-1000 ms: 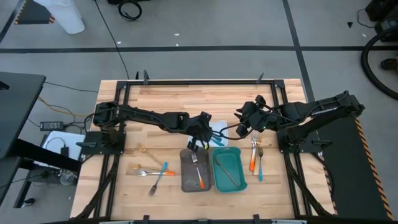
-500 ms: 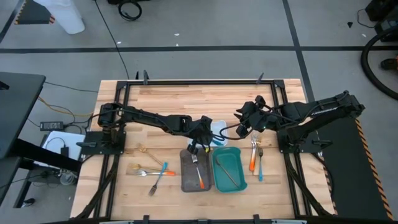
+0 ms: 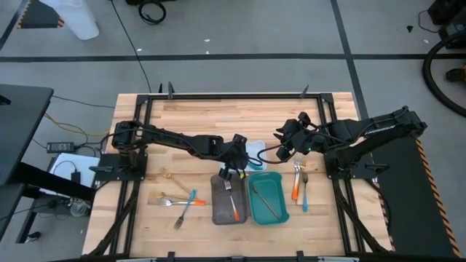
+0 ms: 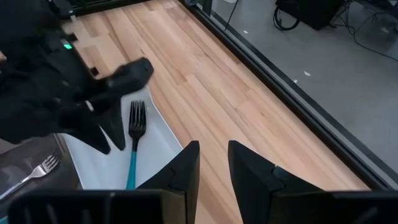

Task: Sort silverware by color (type)
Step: Put the gold fork into the green bin

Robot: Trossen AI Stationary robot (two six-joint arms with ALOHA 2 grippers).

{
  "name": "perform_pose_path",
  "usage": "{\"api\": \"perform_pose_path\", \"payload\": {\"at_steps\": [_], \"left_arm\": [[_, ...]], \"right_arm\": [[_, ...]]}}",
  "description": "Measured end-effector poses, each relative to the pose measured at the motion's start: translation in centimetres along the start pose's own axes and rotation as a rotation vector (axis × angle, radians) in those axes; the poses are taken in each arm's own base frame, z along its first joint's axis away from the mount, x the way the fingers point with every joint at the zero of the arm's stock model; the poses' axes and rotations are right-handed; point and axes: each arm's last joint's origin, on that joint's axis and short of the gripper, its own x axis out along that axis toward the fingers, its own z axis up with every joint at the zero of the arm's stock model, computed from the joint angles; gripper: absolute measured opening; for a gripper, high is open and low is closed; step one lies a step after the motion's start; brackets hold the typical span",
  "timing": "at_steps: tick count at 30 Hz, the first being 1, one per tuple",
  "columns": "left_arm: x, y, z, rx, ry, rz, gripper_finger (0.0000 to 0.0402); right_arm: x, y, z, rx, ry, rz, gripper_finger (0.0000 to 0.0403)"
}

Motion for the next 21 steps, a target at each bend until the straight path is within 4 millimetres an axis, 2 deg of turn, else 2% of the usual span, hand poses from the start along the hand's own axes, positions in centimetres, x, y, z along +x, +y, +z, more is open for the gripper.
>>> {"api": "perform_pose_path", "payload": {"at_steps": [7,15,21], "left_arm": [[-3.3,-0.5,1.2,0.023,-0.005,0.042,0.0116],[-6.7,-1.3,1.2,-0.002,0.047,0.03,0.0117],[-8.0,-2.8,0.8,-0.003,0.132,-0.037,0.0117]], "right_arm": [[0.0,0.0,0.0,0.004,0.0,0.003,0.0095],[0.0,0.0,0.0,0.007,0.005,0.01,0.0095],[0.0,0.0,-0.1,0.018,0.014,0.012,0.0095]]}}
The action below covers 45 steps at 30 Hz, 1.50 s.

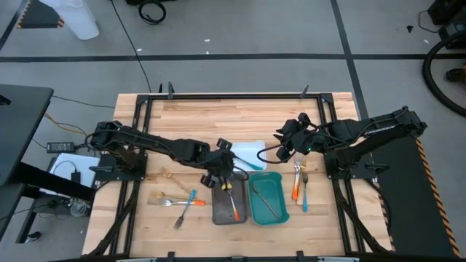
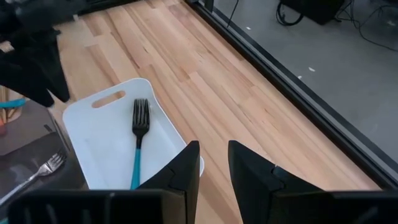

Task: Sort silverware by color (type)
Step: Put the gold fork into the green bin

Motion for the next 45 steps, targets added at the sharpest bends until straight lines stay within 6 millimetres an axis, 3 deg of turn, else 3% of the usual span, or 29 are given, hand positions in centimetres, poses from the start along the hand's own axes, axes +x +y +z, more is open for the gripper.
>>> {"api": "perform_pose_path", "payload": {"at_steps": [14,28,35,45], "left_arm": [[-1.6,-3.7,-1.1,-0.071,0.199,-0.103,0.0117],[-3.0,-7.0,-1.6,-0.42,0.355,-0.243,0.0117],[-3.3,-8.9,-2.1,-0.375,0.401,-0.258,0.0117],[-1.1,-11.3,-6.1,-0.23,0.562,-0.264,0.0117]], "right_arm": [[0.0,0.1,0.0,0.006,0.002,0.014,0.0095],[0.0,0.1,0.0,0.008,0.0,0.014,0.0095],[0.0,0.1,0.1,0.016,-0.005,0.018,0.0095],[0.0,0.1,0.2,0.017,-0.01,0.022,0.0095]]}}
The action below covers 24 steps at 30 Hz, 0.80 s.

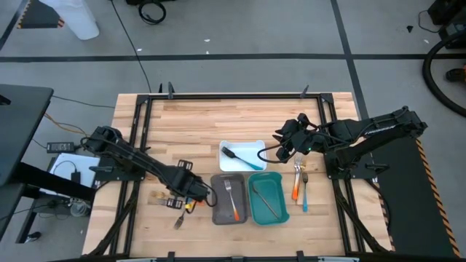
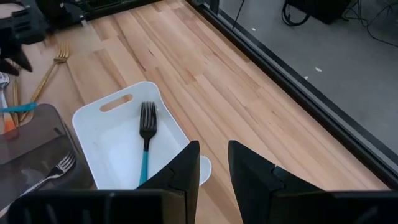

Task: Sort silverware by color (type)
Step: Put the gold fork into the green bin

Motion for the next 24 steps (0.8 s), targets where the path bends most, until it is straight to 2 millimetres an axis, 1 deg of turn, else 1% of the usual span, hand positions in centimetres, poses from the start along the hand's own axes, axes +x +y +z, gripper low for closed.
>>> {"api": "perform_pose_path", "payload": {"at_steps": [10,16,21,24], "left_arm": [[3.8,0.1,-2.1,0.118,0.096,0.015,0.0117],[5.1,0.1,-2.5,0.163,0.091,0.012,0.0116],[6.0,0.4,-2.8,0.159,0.091,-0.012,0.0116],[6.2,0.8,-2.9,0.162,0.092,-0.039,0.0105]], "right_arm": [[0.0,0.0,0.0,-0.003,0.0,0.0,0.0095],[0.0,0.0,0.1,0.001,-0.005,0.003,0.0095],[0.0,0.0,0.1,0.001,-0.005,0.003,0.0095],[0.0,0.0,0.1,0.001,-0.005,0.003,0.0095]]}}
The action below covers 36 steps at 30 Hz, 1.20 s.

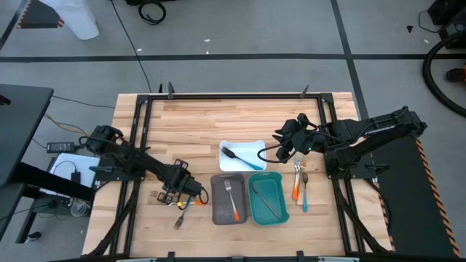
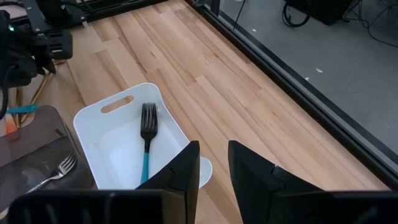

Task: Sort silverware by color (type)
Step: Put the gold fork into the green bin

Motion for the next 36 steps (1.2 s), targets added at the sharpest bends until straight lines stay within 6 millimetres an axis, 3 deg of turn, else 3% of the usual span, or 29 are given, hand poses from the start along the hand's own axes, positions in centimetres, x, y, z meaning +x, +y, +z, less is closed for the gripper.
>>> {"api": "perform_pose_path", "payload": {"at_steps": [8,13,21,27,36], "left_arm": [[0.0,0.2,0.0,0.06,-0.003,-0.003,0.002],[0.0,0.3,-0.2,0.091,0.029,0.032,0.0018],[-1.1,1.2,-0.6,0.07,0.121,0.33,0.0018],[-3.4,1.7,0.4,0.077,0.084,0.462,0.0019],[-8.7,2.4,1.2,0.094,0.022,0.584,0.0019]], "right_arm": [[0.0,0.0,0.0,0.0,0.0,0.0,0.0095],[0.0,0.0,0.0,0.0,0.0,0.0,0.0095],[0.0,0.0,0.0,0.0,0.0,-0.001,0.0095],[0.0,0.0,0.0,0.0,-0.001,-0.002,0.0095],[0.0,0.0,0.0,-0.001,-0.001,-0.003,0.0095]]}}
